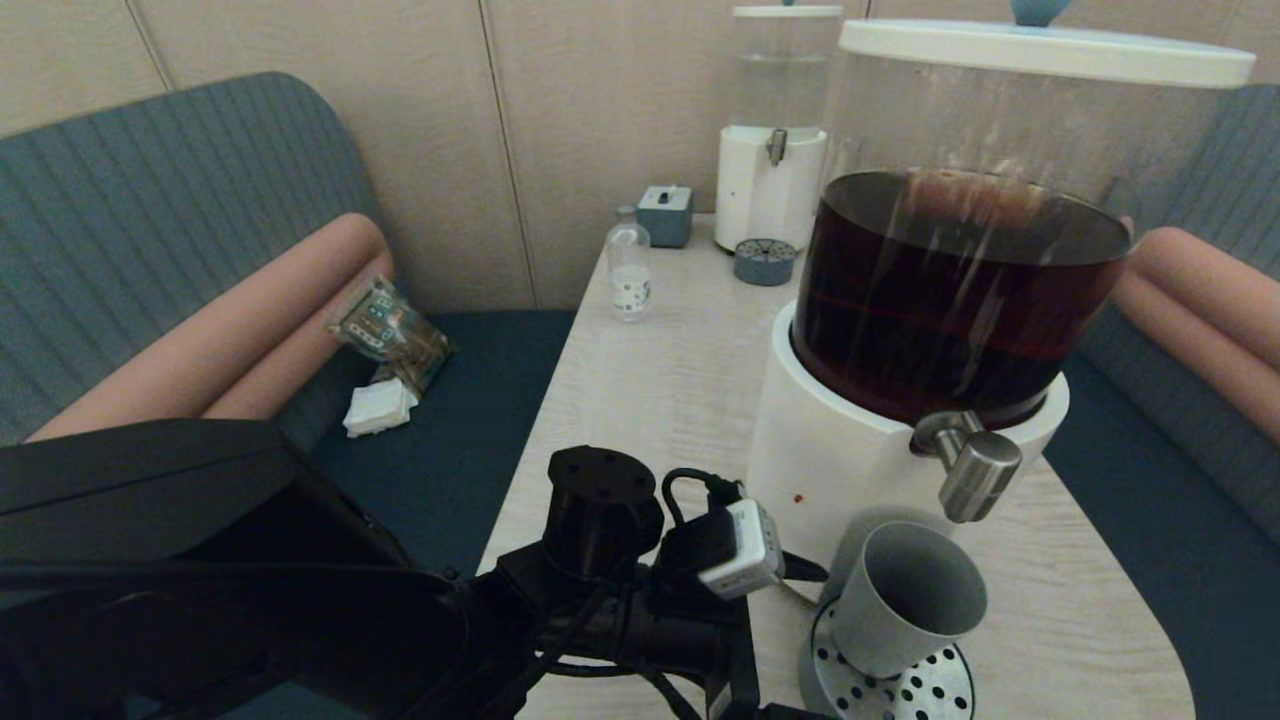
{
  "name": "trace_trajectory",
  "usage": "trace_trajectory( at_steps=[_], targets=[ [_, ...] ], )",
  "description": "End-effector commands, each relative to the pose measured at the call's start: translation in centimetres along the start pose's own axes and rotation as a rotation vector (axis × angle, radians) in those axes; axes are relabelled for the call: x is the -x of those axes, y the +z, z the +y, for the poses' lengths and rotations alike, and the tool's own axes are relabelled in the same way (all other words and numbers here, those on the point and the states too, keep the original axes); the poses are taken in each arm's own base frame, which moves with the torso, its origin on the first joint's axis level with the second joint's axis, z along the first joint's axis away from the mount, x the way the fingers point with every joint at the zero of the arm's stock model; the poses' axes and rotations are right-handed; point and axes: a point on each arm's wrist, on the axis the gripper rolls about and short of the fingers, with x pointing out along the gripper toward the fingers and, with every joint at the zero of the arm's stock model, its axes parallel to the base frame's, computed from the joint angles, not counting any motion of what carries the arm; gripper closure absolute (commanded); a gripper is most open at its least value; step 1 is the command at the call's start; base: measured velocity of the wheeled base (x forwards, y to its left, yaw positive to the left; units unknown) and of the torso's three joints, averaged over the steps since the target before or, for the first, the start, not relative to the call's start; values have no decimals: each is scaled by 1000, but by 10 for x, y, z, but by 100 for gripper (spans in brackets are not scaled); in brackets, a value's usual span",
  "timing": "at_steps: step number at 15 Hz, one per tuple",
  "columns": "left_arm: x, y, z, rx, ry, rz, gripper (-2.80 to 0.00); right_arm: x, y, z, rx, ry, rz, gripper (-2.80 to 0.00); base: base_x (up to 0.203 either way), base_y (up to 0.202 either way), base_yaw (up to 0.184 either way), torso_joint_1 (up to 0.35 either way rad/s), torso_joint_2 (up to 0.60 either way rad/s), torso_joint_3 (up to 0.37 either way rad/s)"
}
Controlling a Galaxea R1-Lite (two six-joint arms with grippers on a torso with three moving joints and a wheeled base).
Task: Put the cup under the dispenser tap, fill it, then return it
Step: Place the cup next to the water dispenser
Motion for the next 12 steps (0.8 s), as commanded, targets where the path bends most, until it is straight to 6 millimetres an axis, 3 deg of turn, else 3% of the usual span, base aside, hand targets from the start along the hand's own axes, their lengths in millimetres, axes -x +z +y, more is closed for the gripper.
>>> trace_trajectory(
  at_steps=[1, 12],
  targets=[
    [-2, 0, 2, -9, 0, -8, -280, 0, -3, 0, 1, 1, 6, 0, 0, 0, 0, 0, 0, 0],
    [-16, -4, 14, 1, 74, 9, -280, 0, -3, 0, 1, 1, 6, 0, 0, 0, 0, 0, 0, 0]
  ],
)
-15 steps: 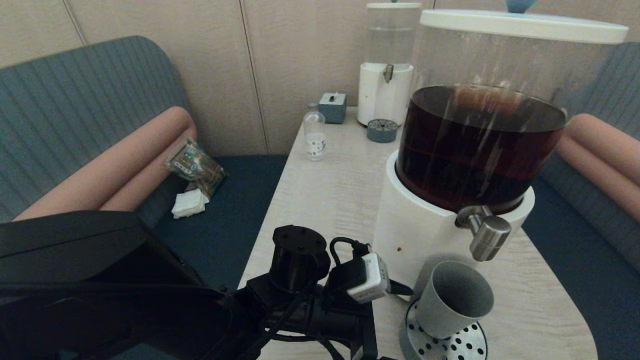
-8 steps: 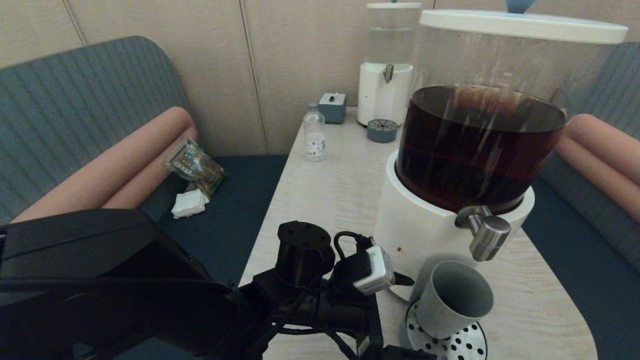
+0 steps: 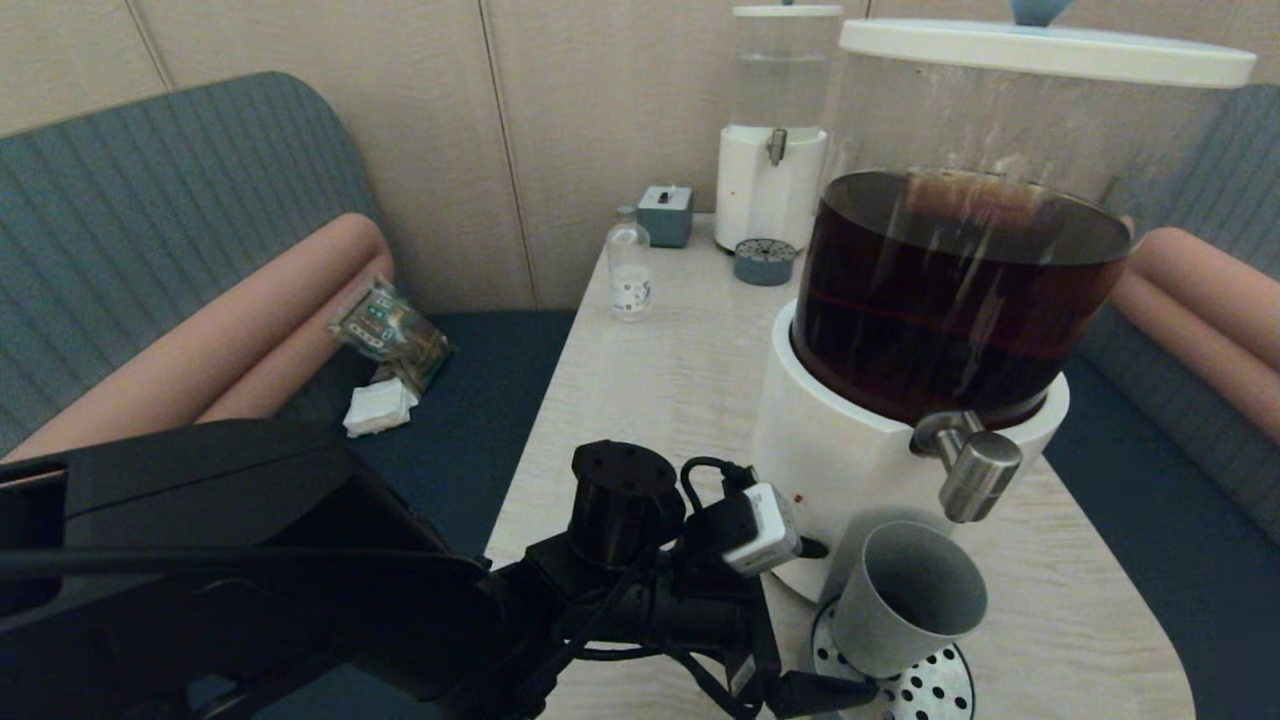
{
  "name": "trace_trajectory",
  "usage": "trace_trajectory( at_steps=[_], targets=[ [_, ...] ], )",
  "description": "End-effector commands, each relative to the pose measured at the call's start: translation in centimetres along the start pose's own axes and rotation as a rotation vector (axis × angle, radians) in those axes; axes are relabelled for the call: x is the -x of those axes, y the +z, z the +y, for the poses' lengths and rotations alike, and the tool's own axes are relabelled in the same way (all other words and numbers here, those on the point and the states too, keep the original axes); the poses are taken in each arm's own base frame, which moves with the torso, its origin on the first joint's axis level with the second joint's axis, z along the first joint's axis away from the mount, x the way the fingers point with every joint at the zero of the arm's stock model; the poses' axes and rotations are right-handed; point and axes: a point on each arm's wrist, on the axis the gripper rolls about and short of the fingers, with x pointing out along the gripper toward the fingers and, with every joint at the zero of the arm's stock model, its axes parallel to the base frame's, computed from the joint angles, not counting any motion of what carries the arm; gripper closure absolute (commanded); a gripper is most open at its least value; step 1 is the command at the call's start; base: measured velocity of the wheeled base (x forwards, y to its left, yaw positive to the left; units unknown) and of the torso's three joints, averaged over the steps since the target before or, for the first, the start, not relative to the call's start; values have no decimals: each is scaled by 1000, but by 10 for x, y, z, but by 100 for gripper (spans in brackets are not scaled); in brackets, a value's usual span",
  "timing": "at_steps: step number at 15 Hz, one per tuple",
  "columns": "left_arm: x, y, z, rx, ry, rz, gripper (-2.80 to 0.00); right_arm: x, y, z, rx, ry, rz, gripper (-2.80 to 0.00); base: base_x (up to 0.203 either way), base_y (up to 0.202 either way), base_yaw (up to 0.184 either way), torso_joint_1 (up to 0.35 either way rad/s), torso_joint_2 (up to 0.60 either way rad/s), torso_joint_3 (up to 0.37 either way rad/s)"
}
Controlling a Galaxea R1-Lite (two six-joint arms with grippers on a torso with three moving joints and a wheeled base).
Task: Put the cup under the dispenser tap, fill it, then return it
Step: Place the cup next to the water dispenser
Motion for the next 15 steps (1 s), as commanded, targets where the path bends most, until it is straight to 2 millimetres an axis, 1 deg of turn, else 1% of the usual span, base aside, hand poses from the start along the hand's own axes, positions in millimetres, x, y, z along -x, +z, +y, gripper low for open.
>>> trace_trajectory(
  at_steps=[1, 7, 9, 15],
  targets=[
    [-4, -1, 1, -5, -6, -6, -280, -1, -3, 0, 1, 1, 7, 0, 0, 0, 0, 0, 0, 0],
    [-14, 1, 4, -19, -16, -22, -280, 0, -3, 0, 1, 1, 7, 0, 0, 0, 0, 0, 0, 0],
    [-19, -1, 6, -22, -20, -22, -280, 0, -3, 0, 1, 1, 6, 0, 0, 0, 0, 0, 0, 0],
    [-24, -2, 2, -23, -39, -25, -280, 0, -3, 0, 1, 1, 6, 0, 0, 0, 0, 0, 0, 0]
  ],
)
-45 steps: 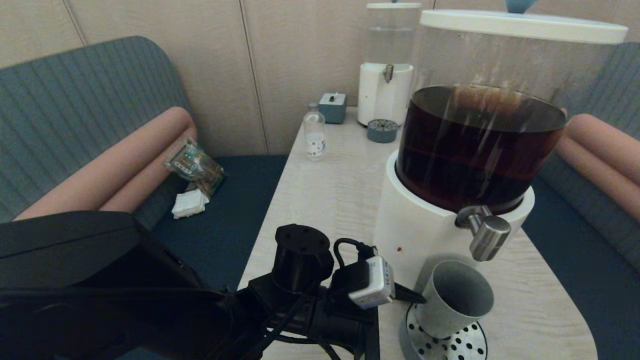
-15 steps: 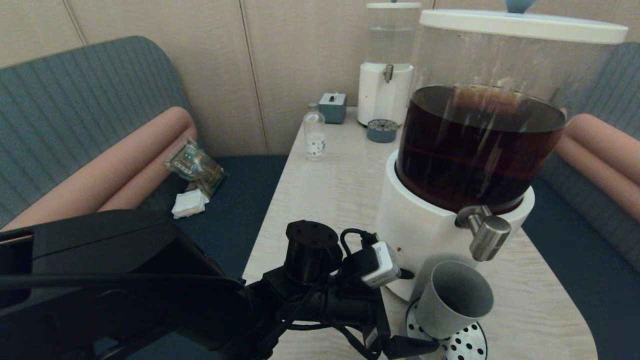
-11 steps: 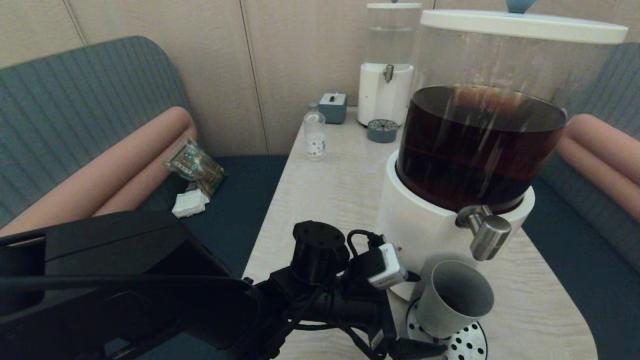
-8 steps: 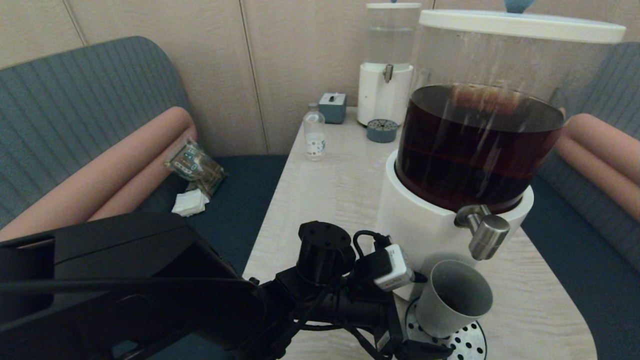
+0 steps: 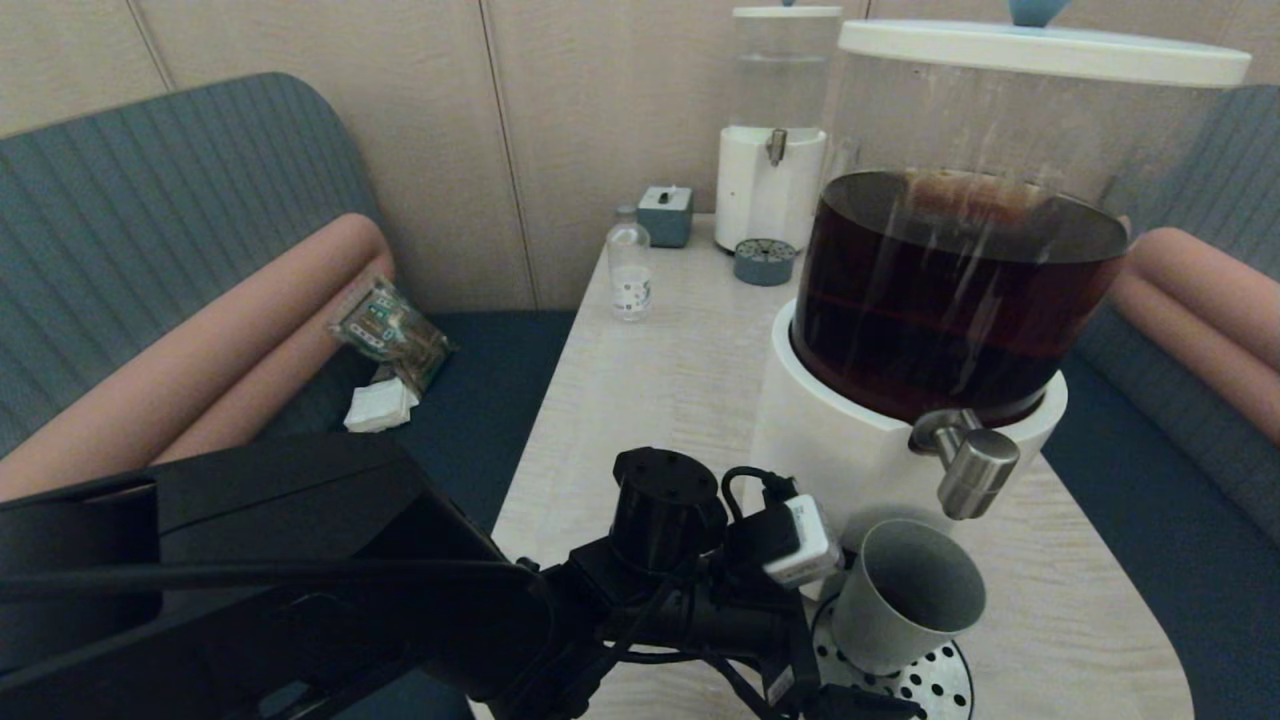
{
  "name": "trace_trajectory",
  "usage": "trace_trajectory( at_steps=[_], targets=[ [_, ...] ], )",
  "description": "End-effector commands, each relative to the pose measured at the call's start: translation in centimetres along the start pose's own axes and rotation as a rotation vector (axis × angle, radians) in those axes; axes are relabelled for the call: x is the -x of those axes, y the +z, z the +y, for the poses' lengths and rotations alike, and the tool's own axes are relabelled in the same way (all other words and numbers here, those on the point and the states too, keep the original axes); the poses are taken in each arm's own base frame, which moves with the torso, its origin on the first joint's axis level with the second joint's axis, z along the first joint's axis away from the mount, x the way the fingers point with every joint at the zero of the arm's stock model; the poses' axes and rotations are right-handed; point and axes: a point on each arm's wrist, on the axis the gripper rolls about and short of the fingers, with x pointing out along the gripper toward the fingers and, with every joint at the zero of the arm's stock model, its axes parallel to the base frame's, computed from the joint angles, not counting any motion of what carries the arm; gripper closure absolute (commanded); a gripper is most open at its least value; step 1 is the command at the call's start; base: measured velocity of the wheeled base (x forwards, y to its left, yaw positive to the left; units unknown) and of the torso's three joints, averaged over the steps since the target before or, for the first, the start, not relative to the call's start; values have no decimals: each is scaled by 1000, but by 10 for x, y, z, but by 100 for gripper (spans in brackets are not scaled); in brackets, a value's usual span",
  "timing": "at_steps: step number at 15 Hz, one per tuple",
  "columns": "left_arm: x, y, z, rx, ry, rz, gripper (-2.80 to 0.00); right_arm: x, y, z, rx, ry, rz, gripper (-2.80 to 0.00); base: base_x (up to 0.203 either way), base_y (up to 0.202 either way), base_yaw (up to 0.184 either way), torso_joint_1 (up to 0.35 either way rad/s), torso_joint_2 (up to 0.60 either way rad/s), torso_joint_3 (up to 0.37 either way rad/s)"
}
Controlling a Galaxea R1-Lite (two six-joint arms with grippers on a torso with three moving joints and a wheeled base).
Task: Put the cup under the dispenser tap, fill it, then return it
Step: Place the cup next to the water dispenser
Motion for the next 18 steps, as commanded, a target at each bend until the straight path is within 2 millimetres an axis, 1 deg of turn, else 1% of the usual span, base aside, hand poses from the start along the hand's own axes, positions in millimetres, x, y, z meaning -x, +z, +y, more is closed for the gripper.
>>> trace_trajectory(
  at_steps=[1, 8, 18],
  targets=[
    [-3, 1, -2, -6, -10, -7, -280, -1, -3, 0, 1, 2, 7, 0, 0, 0, 0, 0, 0, 0],
    [-12, 11, -4, -9, -27, -35, -280, -1, -3, 0, 1, 2, 7, 0, 0, 0, 0, 0, 0, 0],
    [-24, 8, -7, -10, -42, -38, -280, -1, -3, 0, 1, 2, 7, 0, 0, 0, 0, 0, 0, 0]
  ],
)
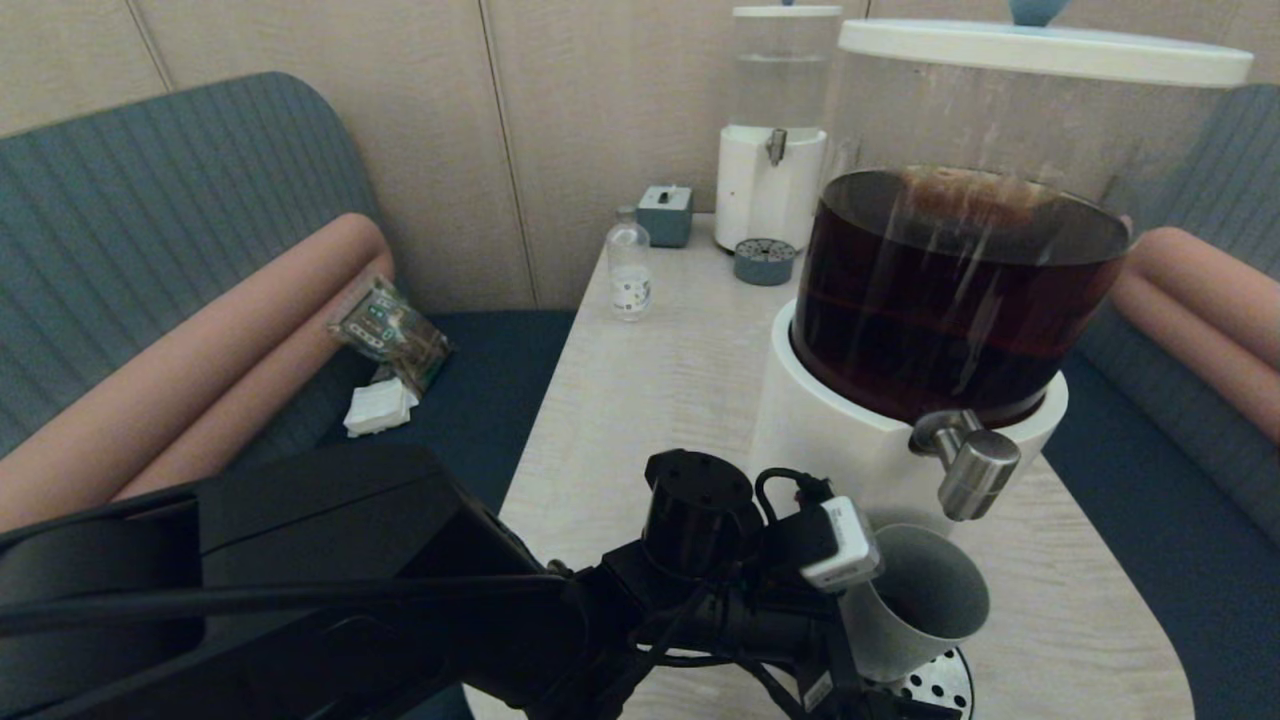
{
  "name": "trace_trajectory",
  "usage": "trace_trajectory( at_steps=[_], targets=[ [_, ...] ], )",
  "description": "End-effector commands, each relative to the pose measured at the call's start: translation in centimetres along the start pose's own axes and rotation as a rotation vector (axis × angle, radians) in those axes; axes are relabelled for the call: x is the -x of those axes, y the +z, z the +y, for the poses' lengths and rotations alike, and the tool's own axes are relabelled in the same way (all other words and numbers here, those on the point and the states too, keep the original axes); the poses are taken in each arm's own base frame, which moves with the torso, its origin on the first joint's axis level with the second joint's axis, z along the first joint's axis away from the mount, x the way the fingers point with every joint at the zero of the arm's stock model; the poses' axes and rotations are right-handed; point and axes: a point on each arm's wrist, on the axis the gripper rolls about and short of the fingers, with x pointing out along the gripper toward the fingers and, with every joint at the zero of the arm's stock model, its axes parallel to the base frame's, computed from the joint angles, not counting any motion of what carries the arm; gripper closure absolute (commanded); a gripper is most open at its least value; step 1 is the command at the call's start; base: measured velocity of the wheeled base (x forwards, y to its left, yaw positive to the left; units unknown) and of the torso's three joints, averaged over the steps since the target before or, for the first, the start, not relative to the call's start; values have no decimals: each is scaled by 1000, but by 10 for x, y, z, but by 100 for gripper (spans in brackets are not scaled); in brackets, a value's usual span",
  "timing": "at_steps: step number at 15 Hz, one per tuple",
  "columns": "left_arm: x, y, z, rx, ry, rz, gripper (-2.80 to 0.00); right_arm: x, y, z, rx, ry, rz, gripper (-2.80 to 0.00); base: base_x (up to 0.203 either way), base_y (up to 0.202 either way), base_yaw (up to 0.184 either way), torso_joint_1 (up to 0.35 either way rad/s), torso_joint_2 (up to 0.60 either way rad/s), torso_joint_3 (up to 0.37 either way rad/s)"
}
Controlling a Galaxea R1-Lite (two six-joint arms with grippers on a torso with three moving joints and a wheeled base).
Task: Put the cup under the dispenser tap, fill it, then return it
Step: Place the cup next to the water dispenser
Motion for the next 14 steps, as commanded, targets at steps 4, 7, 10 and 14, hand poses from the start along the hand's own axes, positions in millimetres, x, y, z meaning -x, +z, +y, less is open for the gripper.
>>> trace_trajectory(
  at_steps=[4, 7, 10, 14],
  targets=[
    [-5, 0, 0, -7, -8, -12, -280, -1, -3, 0, 1, 1, 6, 0, 0, 0, 0, 0, 0, 0],
    [-6, 1, 1, -11, -4, -16, -280, 0, -3, 0, 1, 2, 6, 0, 0, 0, 0, 0, 0, 0],
    [-7, -2, 1, -8, -5, -13, -280, -1, -3, 0, 1, 1, 6, 0, 0, 0, 0, 0, 0, 0],
    [-6, -3, 0, 3, -8, -11, 0, -1, -3, 0, 1, 1, 6, 0, 0, 0, 0, 0, 0, 0]
  ],
)
